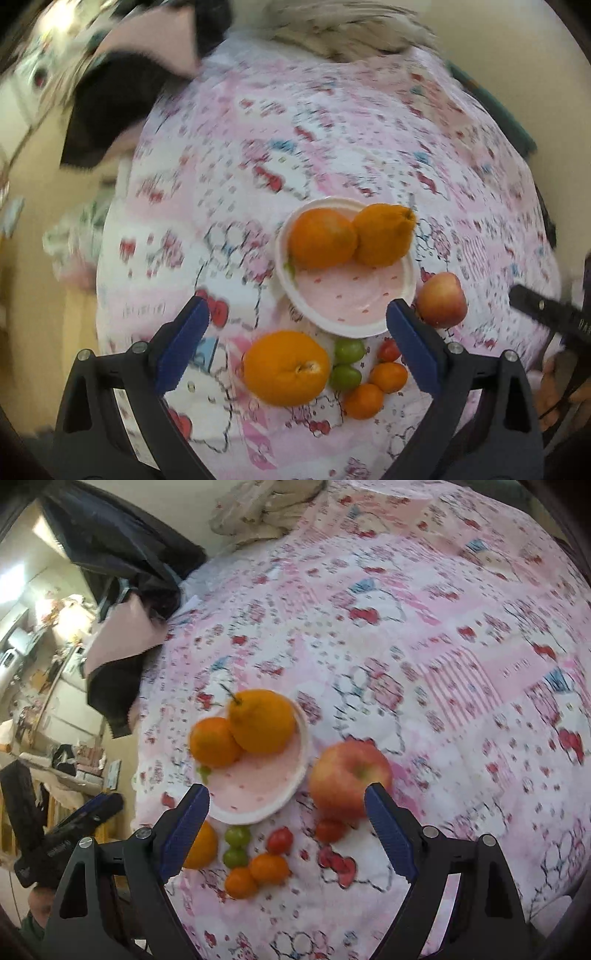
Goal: Organize fruits
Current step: 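Move the right tool over the red apple beside the plate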
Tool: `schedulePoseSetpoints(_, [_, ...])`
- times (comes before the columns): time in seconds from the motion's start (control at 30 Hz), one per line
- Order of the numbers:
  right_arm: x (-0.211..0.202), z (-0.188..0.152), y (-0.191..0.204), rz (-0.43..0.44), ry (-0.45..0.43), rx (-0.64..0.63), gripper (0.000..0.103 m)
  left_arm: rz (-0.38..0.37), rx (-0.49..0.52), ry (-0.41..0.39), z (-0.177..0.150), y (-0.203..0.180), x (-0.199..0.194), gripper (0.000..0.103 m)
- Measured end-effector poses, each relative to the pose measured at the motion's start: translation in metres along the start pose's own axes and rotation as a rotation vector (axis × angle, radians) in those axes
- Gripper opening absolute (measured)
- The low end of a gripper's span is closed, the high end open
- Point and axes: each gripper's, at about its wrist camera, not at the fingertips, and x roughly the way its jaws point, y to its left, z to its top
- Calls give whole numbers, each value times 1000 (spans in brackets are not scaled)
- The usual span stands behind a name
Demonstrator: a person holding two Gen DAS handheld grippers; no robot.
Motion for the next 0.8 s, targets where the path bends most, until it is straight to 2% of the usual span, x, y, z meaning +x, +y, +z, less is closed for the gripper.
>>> schedulePoseSetpoints(0.07, [1, -1, -10, -4, 12, 36, 89, 0, -74, 40, -7, 15, 8, 95])
schedulePoseSetpoints(0.17, [3, -2, -23, -18, 29, 83, 89, -1, -114, 125, -18, 21, 25, 95])
schedulePoseSetpoints(0.3, [9, -3, -30, -37, 48, 117, 89, 32, -50, 203, -30, 6, 50, 95])
schedulePoseSetpoints(0.47, [17, -3, -27, -54, 61, 99, 89, 92, 28, 314, -49, -7, 81, 95])
schedulePoseSetpoints(0.6, [23, -3, -26, -61, 75, 93, 89, 112, 49, 359, -57, -9, 95, 95])
schedulePoseSetpoints(0.73, [27, -3, -25, -62, 81, 87, 89, 146, 72, 359, -58, -9, 104, 94])
schedulePoseSetpoints(0.8, [28, -2, -27, -62, 82, 89, 89, 138, 72, 362, -60, -9, 107, 92])
